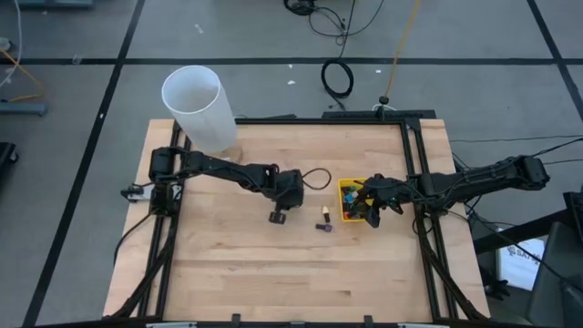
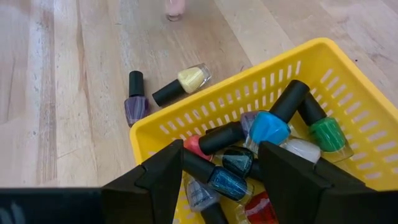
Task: Pick & Place Nail Polish
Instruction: Put the light pink nail polish into the yellow bin
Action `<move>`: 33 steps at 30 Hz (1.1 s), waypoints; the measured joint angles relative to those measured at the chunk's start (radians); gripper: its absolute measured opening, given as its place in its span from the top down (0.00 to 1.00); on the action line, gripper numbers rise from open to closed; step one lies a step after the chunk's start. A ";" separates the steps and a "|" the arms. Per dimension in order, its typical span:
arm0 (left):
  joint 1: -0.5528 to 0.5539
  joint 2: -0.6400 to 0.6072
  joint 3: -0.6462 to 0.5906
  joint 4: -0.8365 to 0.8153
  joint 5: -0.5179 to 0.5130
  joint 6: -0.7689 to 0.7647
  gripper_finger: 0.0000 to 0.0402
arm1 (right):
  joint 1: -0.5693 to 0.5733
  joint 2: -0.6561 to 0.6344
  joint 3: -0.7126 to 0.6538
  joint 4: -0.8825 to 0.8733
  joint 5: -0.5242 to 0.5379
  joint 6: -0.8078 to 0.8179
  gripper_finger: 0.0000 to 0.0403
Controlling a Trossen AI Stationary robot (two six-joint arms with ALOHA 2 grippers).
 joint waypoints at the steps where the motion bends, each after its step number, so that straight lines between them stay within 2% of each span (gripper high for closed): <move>1: 0.000 -0.012 0.003 0.046 0.019 -0.006 0.91 | 0.000 0.000 0.000 0.003 0.000 0.000 0.51; 6: -0.002 -0.019 0.004 0.301 0.125 -0.051 0.91 | 0.000 -0.010 0.000 0.042 0.000 -0.006 0.51; 10: -0.013 -0.023 -0.015 0.528 0.141 -0.079 0.91 | 0.000 -0.043 0.000 0.061 0.001 -0.034 0.51; 15: -0.008 -0.022 -0.164 0.964 0.185 -0.219 0.91 | 0.000 -0.096 -0.001 0.050 0.005 -0.071 0.51; 20: 0.003 -0.020 -0.325 1.316 0.101 -0.326 0.91 | 0.000 -0.118 -0.001 0.093 0.012 -0.123 0.51; 24: -0.026 -0.024 -0.354 1.453 0.068 -0.336 0.91 | 0.000 -0.102 -0.004 0.269 0.032 -0.173 0.51; 30: -0.068 -0.024 -0.344 1.469 0.033 -0.281 0.91 | 0.000 -0.019 -0.085 0.778 0.028 -0.326 0.51; 33: -0.073 -0.023 -0.344 1.466 0.005 -0.273 0.91 | 0.000 0.051 -0.105 0.958 0.009 -0.389 0.49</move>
